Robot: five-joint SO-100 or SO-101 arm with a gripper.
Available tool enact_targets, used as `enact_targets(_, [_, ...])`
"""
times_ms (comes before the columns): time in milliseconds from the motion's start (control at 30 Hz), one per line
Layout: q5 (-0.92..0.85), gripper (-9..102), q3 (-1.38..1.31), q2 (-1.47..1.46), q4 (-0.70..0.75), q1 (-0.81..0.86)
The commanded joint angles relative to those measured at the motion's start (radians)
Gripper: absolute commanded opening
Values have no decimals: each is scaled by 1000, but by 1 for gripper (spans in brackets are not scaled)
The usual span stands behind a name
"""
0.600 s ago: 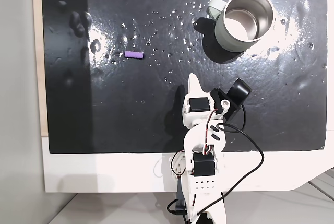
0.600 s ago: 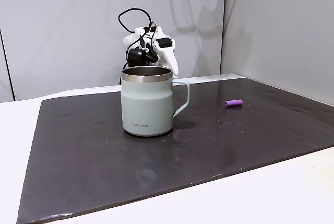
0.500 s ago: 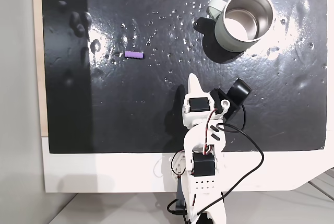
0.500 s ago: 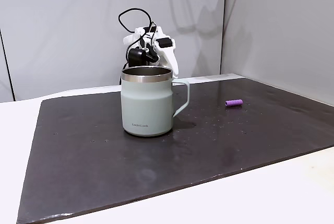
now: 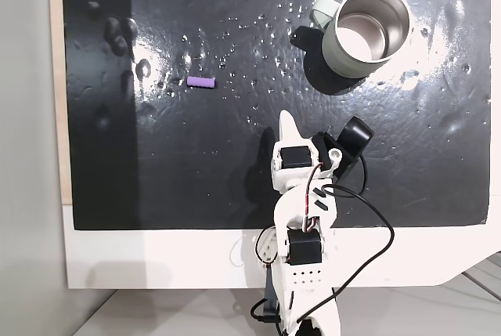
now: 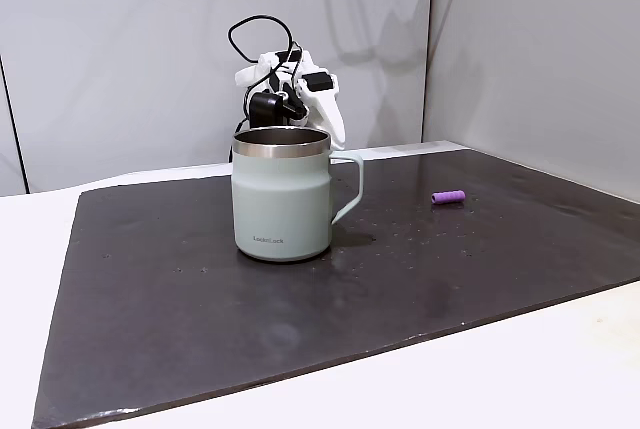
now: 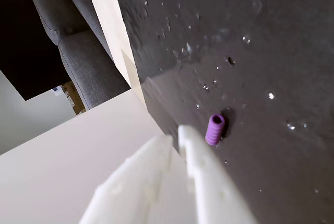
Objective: Grasp a pengrip and put it in the cup.
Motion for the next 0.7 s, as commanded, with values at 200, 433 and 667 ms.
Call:
enact_targets(200, [94,0,-341,-152,164,-89])
enact_targets(433, [201,0,-824,-534,400,-236])
enact_targets(667, [368,12,-1388,-1065,716,-333])
